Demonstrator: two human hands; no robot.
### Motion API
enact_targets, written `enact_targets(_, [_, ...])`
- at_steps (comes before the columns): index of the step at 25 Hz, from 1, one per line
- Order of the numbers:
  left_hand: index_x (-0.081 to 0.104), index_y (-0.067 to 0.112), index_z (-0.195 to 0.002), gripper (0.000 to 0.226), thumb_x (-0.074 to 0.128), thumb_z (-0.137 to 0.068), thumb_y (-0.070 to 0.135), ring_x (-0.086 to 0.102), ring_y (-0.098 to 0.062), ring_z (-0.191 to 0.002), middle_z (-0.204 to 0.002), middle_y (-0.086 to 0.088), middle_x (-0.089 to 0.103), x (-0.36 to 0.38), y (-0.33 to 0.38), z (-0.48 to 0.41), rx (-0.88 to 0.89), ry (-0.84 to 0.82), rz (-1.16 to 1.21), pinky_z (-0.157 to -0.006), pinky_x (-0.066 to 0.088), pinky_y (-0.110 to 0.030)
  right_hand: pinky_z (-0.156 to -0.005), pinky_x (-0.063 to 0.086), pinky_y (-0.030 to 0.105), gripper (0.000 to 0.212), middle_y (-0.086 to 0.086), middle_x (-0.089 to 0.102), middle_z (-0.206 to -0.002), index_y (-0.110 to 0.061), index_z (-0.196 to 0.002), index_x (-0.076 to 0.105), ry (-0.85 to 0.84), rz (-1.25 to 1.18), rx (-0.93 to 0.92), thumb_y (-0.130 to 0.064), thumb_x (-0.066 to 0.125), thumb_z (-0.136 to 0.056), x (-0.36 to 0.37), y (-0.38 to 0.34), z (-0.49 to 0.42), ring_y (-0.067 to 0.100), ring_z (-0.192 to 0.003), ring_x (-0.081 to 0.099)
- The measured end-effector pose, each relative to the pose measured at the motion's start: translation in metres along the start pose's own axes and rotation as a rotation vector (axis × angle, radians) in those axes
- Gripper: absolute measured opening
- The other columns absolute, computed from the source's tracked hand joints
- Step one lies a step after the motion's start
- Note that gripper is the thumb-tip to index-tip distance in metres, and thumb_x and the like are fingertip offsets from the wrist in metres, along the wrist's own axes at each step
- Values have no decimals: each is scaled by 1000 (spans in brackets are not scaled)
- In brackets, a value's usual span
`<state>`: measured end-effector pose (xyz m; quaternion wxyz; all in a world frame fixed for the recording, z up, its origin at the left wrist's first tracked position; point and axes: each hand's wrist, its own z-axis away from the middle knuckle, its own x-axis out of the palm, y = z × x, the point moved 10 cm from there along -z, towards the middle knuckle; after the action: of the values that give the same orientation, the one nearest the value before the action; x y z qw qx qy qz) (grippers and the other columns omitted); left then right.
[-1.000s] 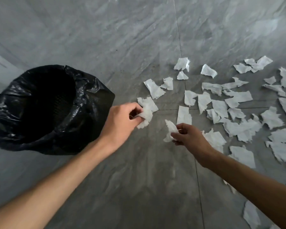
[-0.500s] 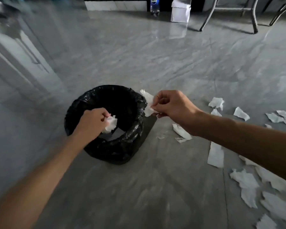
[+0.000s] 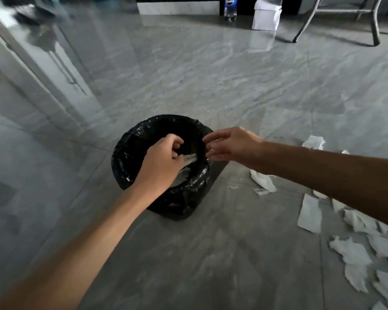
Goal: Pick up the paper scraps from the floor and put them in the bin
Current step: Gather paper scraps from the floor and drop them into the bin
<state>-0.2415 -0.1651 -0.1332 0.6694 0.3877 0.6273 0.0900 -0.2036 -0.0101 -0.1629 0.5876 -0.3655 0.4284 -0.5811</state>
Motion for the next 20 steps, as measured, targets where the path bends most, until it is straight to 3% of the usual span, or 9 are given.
enact_targets(6, [60, 14, -107, 29, 62, -80, 7, 63, -16, -85, -103, -2, 64, 104, 121, 22, 210, -359, 7, -80, 49, -29, -60, 55, 21, 19, 18, 67, -86, 0, -102, 66, 216, 82, 112, 1, 61, -84, -138, 98, 87, 18, -69, 65])
enact_targets(9, [60, 22, -101, 26, 63, -78, 12, 62, -13, -81, -93, 9, 62, 167, 168, 32, 292, -560, -57, -74, 46, -26, -61, 50, 25, 13, 3, 68, -79, -14, -92, 69, 263, 457, 229, -7, 66, -81, -198, 179, 142, 14, -65, 64])
enact_targets(12, [59, 23, -109, 32, 63, -78, 15, 58, -11, -83, -101, 7, 60, 223, 208, 46, 391, -693, -216, -69, 39, -22, -74, 48, 29, 32, 1, 65, -105, -23, -109, 63, 271, 893, 329, -26, 71, -78, -236, 253, 192, 20, -95, 64])
enact_targets(15, [55, 19, -118, 39, 62, -79, 15, 56, -17, -94, -114, 2, 58, 280, 221, 80, 480, -821, -350, -80, 47, -31, -74, 51, 33, 49, 2, 53, -128, -29, -122, 52, 293, 1041, 325, -36, 72, -78, -245, 301, 212, 25, -103, 62])
enact_targets(17, [51, 19, -121, 42, 60, -80, 17, 56, -23, -103, -120, -1, 56, 314, 209, 99, 551, -878, -444, -86, 48, -38, -65, 48, 31, 41, 3, 55, -121, -28, -117, 54, 348, 1081, 259, -35, 70, -80, -242, 311, 205, 25, -98, 62])
enact_targets(20, [48, 21, -124, 43, 58, -82, 21, 54, -26, -109, -126, -2, 53, 345, 184, 105, 556, -872, -433, -88, 47, -39, -59, 45, 31, 11, 3, 61, -98, -21, -94, 60, 384, 1120, 194, -24, 61, -84, -235, 315, 195, 26, -87, 63])
